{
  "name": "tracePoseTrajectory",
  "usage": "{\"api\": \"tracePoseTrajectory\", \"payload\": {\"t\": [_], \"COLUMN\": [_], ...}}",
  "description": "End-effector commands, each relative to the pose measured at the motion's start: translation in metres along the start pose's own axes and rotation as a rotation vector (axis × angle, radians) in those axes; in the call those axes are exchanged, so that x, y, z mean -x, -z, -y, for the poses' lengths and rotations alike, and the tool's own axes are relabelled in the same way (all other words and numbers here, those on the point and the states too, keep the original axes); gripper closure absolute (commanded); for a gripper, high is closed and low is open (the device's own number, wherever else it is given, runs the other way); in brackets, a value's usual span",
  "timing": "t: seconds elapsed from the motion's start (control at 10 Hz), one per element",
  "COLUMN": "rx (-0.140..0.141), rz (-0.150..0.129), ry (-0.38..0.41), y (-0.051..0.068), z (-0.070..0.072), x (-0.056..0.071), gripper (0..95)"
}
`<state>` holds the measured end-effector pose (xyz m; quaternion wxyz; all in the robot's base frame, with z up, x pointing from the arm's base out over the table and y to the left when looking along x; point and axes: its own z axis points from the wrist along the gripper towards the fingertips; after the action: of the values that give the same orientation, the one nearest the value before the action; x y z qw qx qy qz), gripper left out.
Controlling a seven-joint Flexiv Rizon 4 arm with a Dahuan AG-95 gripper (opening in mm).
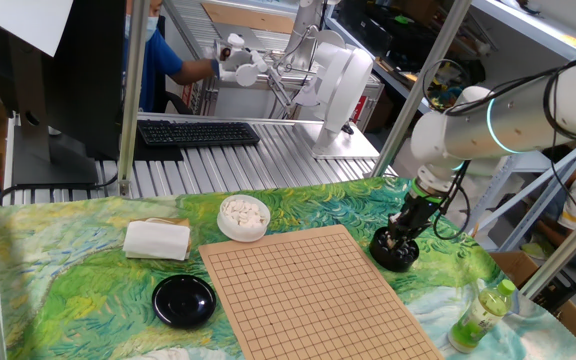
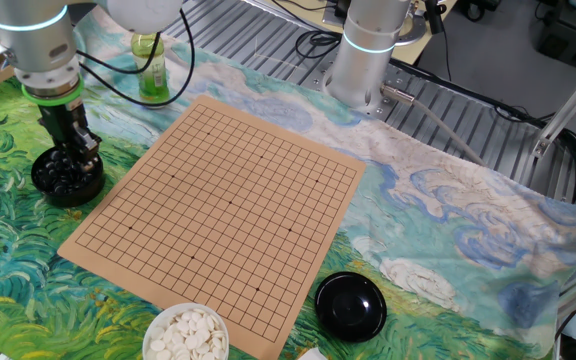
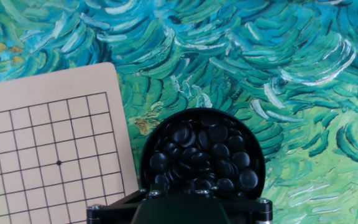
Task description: Play the first move as black on the 3-4 point in the upper right corner of the Go board
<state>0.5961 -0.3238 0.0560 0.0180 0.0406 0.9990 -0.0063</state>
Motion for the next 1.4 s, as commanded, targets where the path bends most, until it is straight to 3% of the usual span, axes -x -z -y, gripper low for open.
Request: {"api": "tracePoseTrajectory", "payload": {"t": [0.1,0.8,0.9,1.4], "rx": [0.000,0.003,0.003,0.006], "rz": [-0.003,-0.002,-0.003,-0.005], "ry": [-0.002,0.004,0.015,0.019], "y": [-0.0003,-0.0064,-0.0067,-0.0045], "z": [-0.0010,-0.0025,-0.0025,-0.0025], "x": [0.0009,0.0007,0.0007,0.0008], "gripper": [76.0,76.0,95.0,95.0]}}
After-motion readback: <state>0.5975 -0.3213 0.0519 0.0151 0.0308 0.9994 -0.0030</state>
